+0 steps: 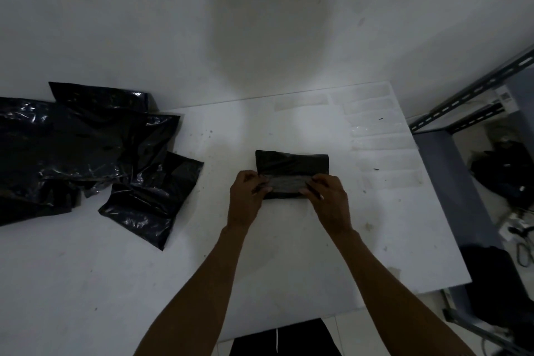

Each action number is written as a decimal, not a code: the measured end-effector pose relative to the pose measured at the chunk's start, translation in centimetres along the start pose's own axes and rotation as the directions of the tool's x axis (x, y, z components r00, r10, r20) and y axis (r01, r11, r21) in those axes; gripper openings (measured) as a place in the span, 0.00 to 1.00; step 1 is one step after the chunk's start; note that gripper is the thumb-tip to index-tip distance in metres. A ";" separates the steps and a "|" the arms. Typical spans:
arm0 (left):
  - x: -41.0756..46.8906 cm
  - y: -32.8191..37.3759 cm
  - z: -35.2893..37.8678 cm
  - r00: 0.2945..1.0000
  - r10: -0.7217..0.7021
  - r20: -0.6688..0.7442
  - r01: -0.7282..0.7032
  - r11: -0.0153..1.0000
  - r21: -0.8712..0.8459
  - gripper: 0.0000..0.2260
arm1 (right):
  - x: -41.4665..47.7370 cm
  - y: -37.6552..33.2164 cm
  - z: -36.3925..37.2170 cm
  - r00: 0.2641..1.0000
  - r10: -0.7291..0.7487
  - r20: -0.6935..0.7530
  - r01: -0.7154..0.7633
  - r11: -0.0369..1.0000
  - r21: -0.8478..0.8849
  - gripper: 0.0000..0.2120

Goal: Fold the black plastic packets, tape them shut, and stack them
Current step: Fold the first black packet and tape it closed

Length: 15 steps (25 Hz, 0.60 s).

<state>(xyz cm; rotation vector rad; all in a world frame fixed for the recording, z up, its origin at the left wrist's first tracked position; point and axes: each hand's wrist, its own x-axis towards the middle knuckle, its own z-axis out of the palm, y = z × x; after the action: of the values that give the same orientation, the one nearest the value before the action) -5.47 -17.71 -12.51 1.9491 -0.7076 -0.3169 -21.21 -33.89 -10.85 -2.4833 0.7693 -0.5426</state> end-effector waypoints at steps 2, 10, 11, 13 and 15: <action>-0.3 -0.2 0.1 0.999 -0.039 -0.032 0.038 0.999 -0.020 0.10 | -0.8 0.1 -0.4 0.993 0.090 -0.080 -0.088 0.996 0.031 0.13; -1.6 1.0 0.7 0.991 -0.098 -0.095 0.093 0.994 -0.056 0.11 | -1.8 -1.0 -0.8 0.909 0.411 -0.075 -0.359 0.860 0.363 0.15; -1.9 1.2 0.8 0.991 -0.089 -0.100 0.086 0.996 -0.036 0.12 | -1.8 -1.2 -0.9 0.903 0.424 -0.070 -0.382 0.866 0.322 0.16; -2.2 1.6 1.3 0.988 -0.081 -0.131 0.085 0.996 0.025 0.13 | -1.7 -1.7 -0.8 0.925 0.361 -0.120 -0.348 0.930 0.114 0.18; -2.7 1.9 1.7 0.985 -0.085 -0.152 0.095 0.994 0.059 0.13 | -1.6 -1.9 0.2 0.949 0.292 -0.121 -0.289 0.956 0.048 0.18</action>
<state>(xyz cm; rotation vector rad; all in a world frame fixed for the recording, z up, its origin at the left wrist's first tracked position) -9.12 -18.01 -11.83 2.0478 -0.5391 -0.2020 -21.56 -31.52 -10.31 -2.2683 1.1459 -0.6009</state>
